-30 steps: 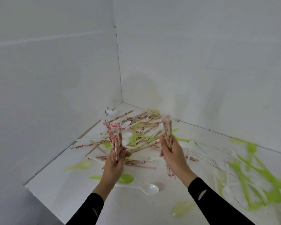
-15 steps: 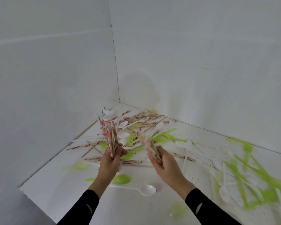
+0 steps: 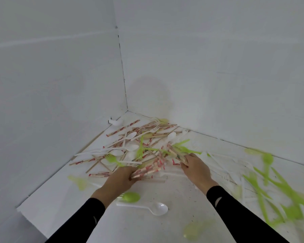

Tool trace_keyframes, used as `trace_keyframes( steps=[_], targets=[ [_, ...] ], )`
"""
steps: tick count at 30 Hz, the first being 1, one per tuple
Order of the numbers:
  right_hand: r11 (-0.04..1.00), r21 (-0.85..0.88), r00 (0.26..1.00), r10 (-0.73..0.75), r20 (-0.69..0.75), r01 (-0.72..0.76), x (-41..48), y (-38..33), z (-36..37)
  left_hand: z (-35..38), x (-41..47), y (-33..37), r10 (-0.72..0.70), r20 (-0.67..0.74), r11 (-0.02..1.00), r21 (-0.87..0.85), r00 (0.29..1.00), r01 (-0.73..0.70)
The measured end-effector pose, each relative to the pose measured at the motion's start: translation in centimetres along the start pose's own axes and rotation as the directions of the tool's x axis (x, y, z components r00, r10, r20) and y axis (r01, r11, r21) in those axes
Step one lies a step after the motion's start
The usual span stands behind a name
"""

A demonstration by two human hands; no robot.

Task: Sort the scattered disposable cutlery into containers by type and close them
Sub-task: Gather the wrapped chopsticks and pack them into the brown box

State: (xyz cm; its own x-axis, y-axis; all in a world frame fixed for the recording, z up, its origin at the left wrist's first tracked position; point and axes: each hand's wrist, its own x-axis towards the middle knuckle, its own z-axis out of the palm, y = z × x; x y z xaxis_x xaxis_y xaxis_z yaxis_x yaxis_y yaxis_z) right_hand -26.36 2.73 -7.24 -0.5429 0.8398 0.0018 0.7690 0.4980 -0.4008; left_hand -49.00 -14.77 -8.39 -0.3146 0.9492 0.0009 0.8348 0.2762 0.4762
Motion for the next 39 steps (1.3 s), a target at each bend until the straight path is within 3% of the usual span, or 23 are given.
trace_keyframes(
  steps=[4,8,15,23,27,32,39],
  targets=[
    [0.993,-0.114,0.991,-0.006,0.134,0.021,-0.3,1.4,1.2,1.0,0.4,-1.0,0.152,-0.009,0.962,0.231,0.988,-0.145],
    [0.988,-0.155,0.996,0.025,0.089,-0.011,-0.8,2.2,1.0,1.3,-0.1,-1.4,0.244,-0.072,0.922,0.325,0.967,-0.209],
    [0.986,0.165,0.99,0.059,-0.13,-0.037,-1.8,2.2,-2.0,1.8,0.3,-1.3,0.293,-0.026,0.855,0.456,0.956,-0.249],
    [0.867,0.499,0.979,0.114,-0.171,-0.014,-3.2,1.0,-5.0,1.9,0.1,-0.1,0.425,0.05,0.793,0.462,0.904,-0.398],
    [0.813,0.581,0.977,0.141,-0.161,-0.022,-3.9,0.7,-5.7,2.2,0.0,0.2,0.467,0.079,0.726,0.535,0.881,-0.433],
    [0.747,0.664,0.971,0.184,-0.153,-0.037,-4.7,0.4,-6.7,2.8,0.1,0.2,0.479,0.058,0.734,0.521,0.876,-0.436],
    [0.728,0.685,0.973,0.164,-0.163,-0.008,-6.2,-0.2,-7.8,3.1,-1.0,1.0,0.499,-0.018,0.723,0.56,0.866,-0.405]
  ],
)
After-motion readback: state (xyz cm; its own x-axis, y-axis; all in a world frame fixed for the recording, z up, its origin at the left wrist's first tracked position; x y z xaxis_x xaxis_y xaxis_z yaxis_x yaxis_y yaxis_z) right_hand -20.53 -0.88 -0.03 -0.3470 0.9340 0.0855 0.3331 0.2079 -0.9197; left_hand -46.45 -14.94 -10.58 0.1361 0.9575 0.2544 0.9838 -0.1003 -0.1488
